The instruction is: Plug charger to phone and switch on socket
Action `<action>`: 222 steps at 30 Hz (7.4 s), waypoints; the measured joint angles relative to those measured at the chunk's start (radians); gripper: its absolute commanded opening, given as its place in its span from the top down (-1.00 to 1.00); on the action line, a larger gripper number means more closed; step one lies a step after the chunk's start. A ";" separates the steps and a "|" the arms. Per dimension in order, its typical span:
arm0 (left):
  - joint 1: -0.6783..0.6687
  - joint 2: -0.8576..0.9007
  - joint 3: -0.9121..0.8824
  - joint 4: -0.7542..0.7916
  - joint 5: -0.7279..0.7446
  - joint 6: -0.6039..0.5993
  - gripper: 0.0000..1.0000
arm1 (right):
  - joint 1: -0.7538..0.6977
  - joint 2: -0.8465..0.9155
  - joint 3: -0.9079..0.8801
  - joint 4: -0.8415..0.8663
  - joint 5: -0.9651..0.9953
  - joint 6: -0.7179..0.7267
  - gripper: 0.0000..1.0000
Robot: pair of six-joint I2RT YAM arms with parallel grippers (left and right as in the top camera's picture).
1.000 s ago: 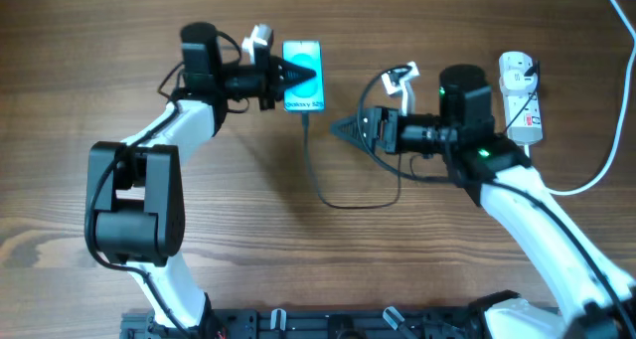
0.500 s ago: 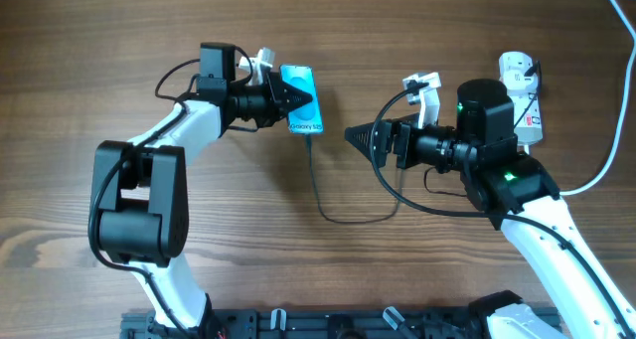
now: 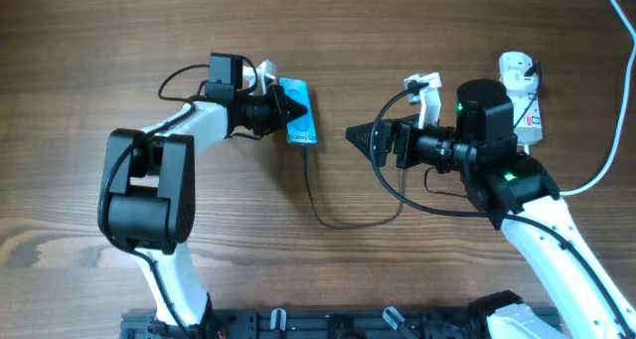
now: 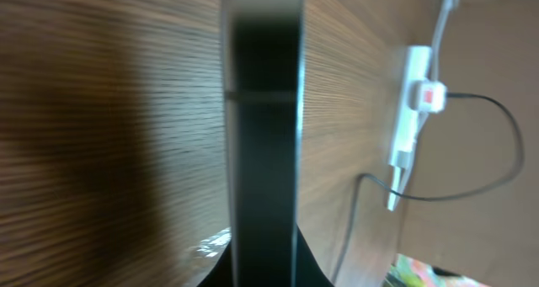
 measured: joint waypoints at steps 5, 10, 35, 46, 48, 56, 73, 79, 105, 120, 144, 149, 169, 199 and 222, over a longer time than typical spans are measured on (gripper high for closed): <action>0.000 0.000 0.000 -0.024 -0.059 0.001 0.92 | 0.000 0.000 0.000 0.000 0.000 0.000 -1.00; 0.000 0.000 0.000 -0.063 -0.105 0.010 0.92 | 0.000 0.000 0.000 0.000 0.000 0.000 -0.99; -0.003 0.028 0.035 -0.113 -0.088 0.051 -0.33 | 0.000 0.000 0.000 -0.023 0.000 0.000 -1.00; -0.005 0.009 0.061 -0.164 -0.072 0.042 -0.90 | 0.000 0.000 0.000 -0.040 0.000 0.000 -1.00; -0.005 0.005 0.066 -0.190 -0.086 0.039 -0.90 | 0.000 0.000 0.000 -0.040 0.000 0.000 -1.00; 0.011 -0.016 0.077 -0.298 -0.161 0.036 -0.90 | 0.000 0.000 0.000 -0.040 0.000 0.000 -0.99; 0.087 -0.039 0.095 -0.462 -0.249 0.032 -0.89 | -0.004 0.000 0.000 -0.061 0.114 -0.006 0.42; 0.143 -0.060 0.111 -0.590 -0.307 0.029 -1.00 | -0.124 0.000 0.013 -0.211 0.357 0.051 0.90; 0.172 -0.084 0.103 -0.645 -0.418 0.029 -1.00 | -0.740 0.601 0.273 -0.143 0.568 0.150 0.91; 0.172 -0.084 0.103 -0.645 -0.421 0.029 -1.00 | -0.740 0.673 0.278 0.078 0.573 0.186 0.91; 0.172 -0.084 0.103 -0.645 -0.421 0.029 -1.00 | -0.742 0.799 0.285 0.201 0.469 0.228 0.92; 0.172 -0.084 0.103 -0.643 -0.421 0.029 -1.00 | -0.743 0.799 0.287 0.204 0.438 0.231 0.91; 0.172 -0.084 0.103 -0.633 -0.425 0.029 -1.00 | -0.750 0.799 0.309 0.124 0.369 0.231 0.91; 0.172 -0.375 0.090 -0.773 -0.436 0.106 -1.00 | -0.555 -0.154 0.417 -0.458 0.514 0.051 0.86; 0.172 -1.188 0.090 -0.791 -0.467 0.242 -1.00 | -0.259 -0.374 0.417 -0.741 0.459 -0.128 -0.99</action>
